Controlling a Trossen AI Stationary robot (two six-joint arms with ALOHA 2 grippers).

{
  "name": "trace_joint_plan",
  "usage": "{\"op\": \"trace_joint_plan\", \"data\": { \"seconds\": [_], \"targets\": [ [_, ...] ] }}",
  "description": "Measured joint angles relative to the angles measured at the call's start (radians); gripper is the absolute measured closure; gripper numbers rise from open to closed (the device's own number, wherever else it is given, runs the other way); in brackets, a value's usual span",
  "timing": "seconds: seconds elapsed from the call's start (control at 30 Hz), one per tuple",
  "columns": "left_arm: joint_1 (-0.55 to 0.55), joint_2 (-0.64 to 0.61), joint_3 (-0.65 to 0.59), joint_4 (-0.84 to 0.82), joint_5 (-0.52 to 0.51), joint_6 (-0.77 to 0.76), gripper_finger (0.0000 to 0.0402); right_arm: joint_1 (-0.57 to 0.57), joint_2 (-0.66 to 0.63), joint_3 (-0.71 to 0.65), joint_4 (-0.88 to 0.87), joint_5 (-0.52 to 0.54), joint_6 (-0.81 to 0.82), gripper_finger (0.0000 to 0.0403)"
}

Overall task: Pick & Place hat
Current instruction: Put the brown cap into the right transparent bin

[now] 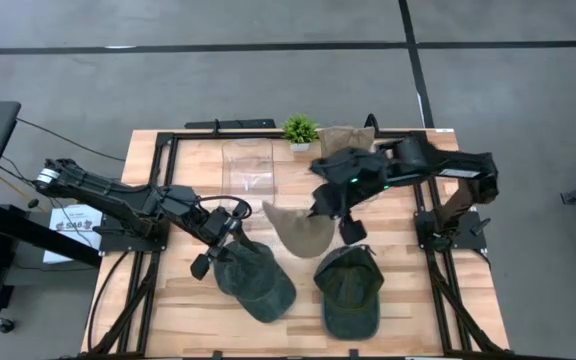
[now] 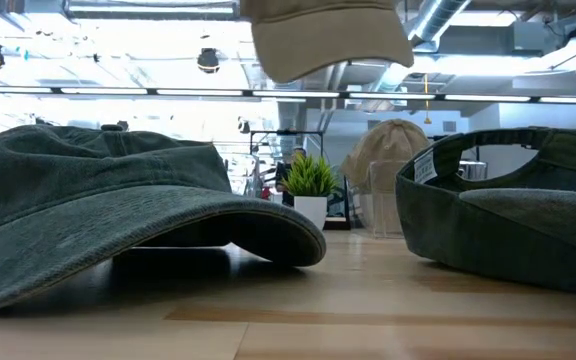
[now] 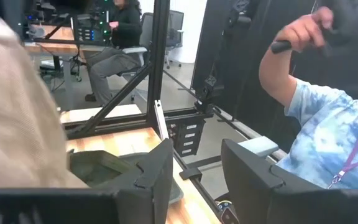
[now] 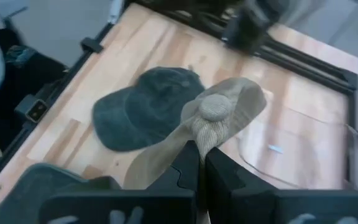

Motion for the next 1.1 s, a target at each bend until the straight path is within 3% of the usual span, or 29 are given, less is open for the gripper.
{"op": "trace_joint_plan", "data": {
  "seconds": [0.47,1.1],
  "targets": [
    [0.000,-0.012,0.000,-0.010,0.000,0.003,0.0268,0.047,-0.204,0.001,-0.109,0.171,0.114,0.0403],
    [0.000,-0.012,-0.013,-0.015,-0.008,0.004,0.0268,0.348,-0.312,0.001,-0.256,0.559,0.347,0.0403]
  ]
}}
